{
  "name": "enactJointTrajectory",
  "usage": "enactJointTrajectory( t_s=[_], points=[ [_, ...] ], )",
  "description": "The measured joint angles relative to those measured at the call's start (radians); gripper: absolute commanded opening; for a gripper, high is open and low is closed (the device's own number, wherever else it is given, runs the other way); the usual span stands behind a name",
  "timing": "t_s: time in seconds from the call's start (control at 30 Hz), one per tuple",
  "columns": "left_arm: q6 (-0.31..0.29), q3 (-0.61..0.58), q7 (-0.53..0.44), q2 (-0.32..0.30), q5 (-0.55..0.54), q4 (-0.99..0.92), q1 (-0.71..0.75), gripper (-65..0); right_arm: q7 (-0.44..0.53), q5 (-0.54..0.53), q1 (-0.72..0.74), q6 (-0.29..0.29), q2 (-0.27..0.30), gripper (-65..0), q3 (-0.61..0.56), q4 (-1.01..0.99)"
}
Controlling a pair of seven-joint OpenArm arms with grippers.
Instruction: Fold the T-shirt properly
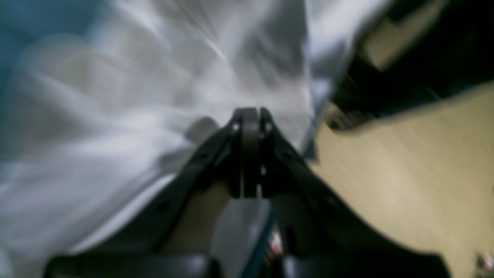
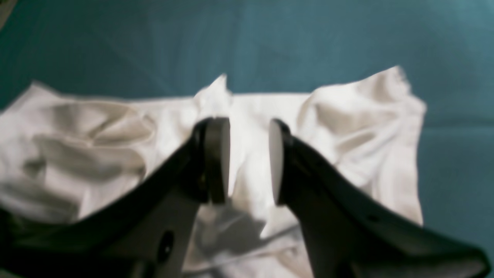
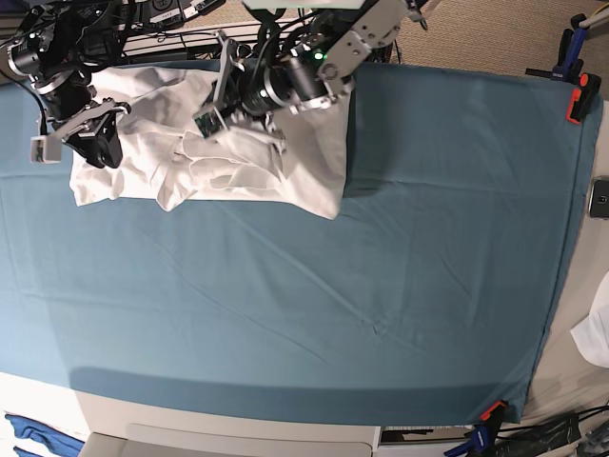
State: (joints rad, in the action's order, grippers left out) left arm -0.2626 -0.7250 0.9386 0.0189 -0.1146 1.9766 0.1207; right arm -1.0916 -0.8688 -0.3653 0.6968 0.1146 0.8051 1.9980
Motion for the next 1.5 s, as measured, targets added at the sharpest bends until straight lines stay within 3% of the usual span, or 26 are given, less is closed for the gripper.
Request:
enactJointTrajectory(
  t_s=[0.17,0.27,0.37,0.57,0.7,0.93,1.17,1.37,1.5],
  points=[
    [-0.007,-0.004,-0.011,0.003,0.035,0.085,-0.002,-65.0,0.000,0.003,0.000,0.000,-0.001,-47.0,0.000,0.000],
    [0.021,0.006,-0.011,-0.005,0.112,0.086,-0.002,-65.0,0.000,0.003,0.000,0.000,-0.001,-47.0,0.000,0.000],
    [0.033,0.056,-0.015,-0.025,0.114,0.086,-0.010,-65.0,0.000,0.003,0.000,0.000,-0.001,-47.0,0.000,0.000],
    [0.027,0.219,-0.007,-0.122,-0.025,0.086,-0.021,-65.0,0.000,0.003,0.000,0.000,-0.001,-47.0,0.000,0.000],
    [-0.023,0.349,-0.006,-0.144,-0.117,0.086,-0.021,-65.0,0.000,0.003,0.000,0.000,-0.001,-47.0,0.000,0.000],
    [-0.045,0.539,0.023,-0.160,-0.243,0.090,-0.018,-65.0,0.000,0.003,0.000,0.000,-0.001,-47.0,0.000,0.000],
    [-0.045,0.440,0.037,-0.160,-0.249,0.090,0.043,-65.0,0.002,0.003,0.000,0.000,-0.001,-47.0,0.000,0.000],
    [0.003,0.269,-0.004,-0.154,-0.109,0.081,0.045,-65.0,0.004,0.003,0.000,0.000,-0.001,-47.0,0.000,0.000],
    [0.005,0.174,-0.003,-0.122,-0.045,0.027,0.045,-65.0,0.005,0.003,0.000,0.000,-0.001,-47.0,0.000,0.000]
  ],
)
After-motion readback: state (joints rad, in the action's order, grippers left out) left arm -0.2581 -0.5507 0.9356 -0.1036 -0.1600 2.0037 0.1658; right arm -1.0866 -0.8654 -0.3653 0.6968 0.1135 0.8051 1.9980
